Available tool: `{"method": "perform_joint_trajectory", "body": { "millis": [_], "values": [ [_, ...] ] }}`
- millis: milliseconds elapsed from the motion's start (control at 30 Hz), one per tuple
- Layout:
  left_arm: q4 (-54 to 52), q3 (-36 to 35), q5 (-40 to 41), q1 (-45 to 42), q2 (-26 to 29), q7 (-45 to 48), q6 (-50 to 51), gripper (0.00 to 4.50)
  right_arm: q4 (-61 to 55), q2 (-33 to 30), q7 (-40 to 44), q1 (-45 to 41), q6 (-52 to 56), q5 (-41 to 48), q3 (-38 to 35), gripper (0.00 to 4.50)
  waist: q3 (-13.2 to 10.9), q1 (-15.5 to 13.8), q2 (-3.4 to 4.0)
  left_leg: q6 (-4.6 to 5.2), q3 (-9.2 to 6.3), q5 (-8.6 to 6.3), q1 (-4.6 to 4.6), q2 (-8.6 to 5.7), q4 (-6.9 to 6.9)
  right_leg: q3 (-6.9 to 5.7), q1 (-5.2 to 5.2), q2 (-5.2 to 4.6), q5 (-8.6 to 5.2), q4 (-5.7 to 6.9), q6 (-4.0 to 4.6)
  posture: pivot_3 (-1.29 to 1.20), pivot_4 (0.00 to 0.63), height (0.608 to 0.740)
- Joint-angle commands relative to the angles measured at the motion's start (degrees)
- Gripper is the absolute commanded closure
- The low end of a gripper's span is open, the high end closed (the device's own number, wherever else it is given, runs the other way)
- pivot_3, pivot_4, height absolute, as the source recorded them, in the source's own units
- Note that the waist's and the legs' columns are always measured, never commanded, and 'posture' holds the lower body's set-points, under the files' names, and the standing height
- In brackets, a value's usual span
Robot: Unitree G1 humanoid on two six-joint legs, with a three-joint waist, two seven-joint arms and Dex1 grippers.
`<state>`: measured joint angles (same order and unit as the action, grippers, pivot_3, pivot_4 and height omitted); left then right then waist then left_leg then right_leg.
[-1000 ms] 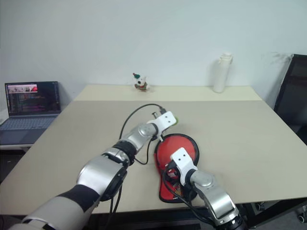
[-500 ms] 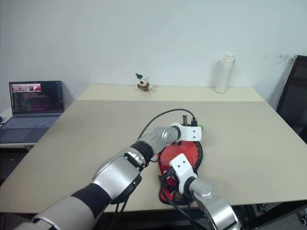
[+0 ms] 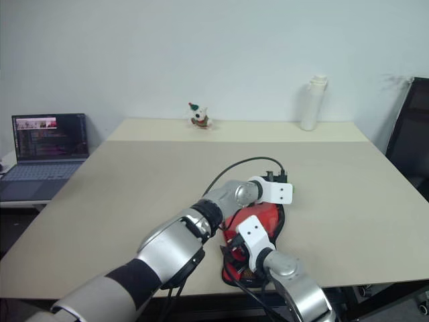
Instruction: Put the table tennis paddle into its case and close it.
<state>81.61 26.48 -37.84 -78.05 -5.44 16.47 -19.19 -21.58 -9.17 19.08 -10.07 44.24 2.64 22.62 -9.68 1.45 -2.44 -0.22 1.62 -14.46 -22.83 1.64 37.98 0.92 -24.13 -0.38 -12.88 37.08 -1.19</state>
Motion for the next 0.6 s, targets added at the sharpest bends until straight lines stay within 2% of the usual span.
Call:
{"method": "perform_joint_trajectory", "body": {
  "millis": [33, 333, 400, 500, 600],
  "values": [
    [-2.09, -2.5, 2.79, -1.56, -0.27, 1.62, 0.91, 2.06, 6.18, 0.14, 1.67, 1.72, 4.3, 0.89, 3.4, 0.0, 0.05, 0.19, 0.01, 0.0, 0.01, 0.0, 0.01, 0.0, 0.0, 0.01, 0.0, 0.0, 0.0, 0.01, 0.0, 0.0, 0.15, 0.74],
    [-2.7, -9.83, 8.81, -3.82, 5.3, 0.14, 4.3, 2.06, 6.99, 0.76, 3.37, -2.2, 4.67, 2.71, 1.02, 0.0, 0.1, 0.6, 0.05, 0.01, 0.0, 0.01, 0.21, 0.1, 0.01, 0.08, 0.03, 0.14, 0.0, 0.21, 0.01, 0.0, 0.15, 0.74],
    [-3.18, -14.81, 13.67, -4.52, 6.63, 2.19, 4.81, 2.06, 4.72, 0.37, 4.29, -2.82, 6.61, 4.09, -0.58, 0.0, 0.1, 0.56, 0.05, 0.01, 0.01, 0.01, 0.2, 0.1, 0.02, 0.08, 0.03, 0.14, 0.0, 0.2, 0.01, 0.0, 0.15, 0.74],
    [-3.79, -18.34, 17.35, -4.28, 8.17, 6.87, 4.62, 2.06, 0.17, -0.03, 5.68, -3.28, 10.13, 7.48, -3.73, 0.0, 0.1, 0.38, 0.05, 0.0, 0.01, 0.01, 0.11, 0.09, 0.03, 0.07, 0.02, 0.12, 0.0, 0.14, 0.01, 0.0, 0.15, 0.74],
    [-5.16, -23.96, 24.01, -2.49, 9.95, 14.85, 5.27, 2.06, -5.66, -1.66, 6.63, -4.44, 12.46, 10.18, -7.89, 0.0, 0.08, 0.2, 0.07, 0.0, -0.01, 0.0, -0.02, 0.07, 0.02, 0.02, -0.04, 0.1, 0.0, 0.08, 0.02, 0.0, 0.15, 0.74]
  ]
}}
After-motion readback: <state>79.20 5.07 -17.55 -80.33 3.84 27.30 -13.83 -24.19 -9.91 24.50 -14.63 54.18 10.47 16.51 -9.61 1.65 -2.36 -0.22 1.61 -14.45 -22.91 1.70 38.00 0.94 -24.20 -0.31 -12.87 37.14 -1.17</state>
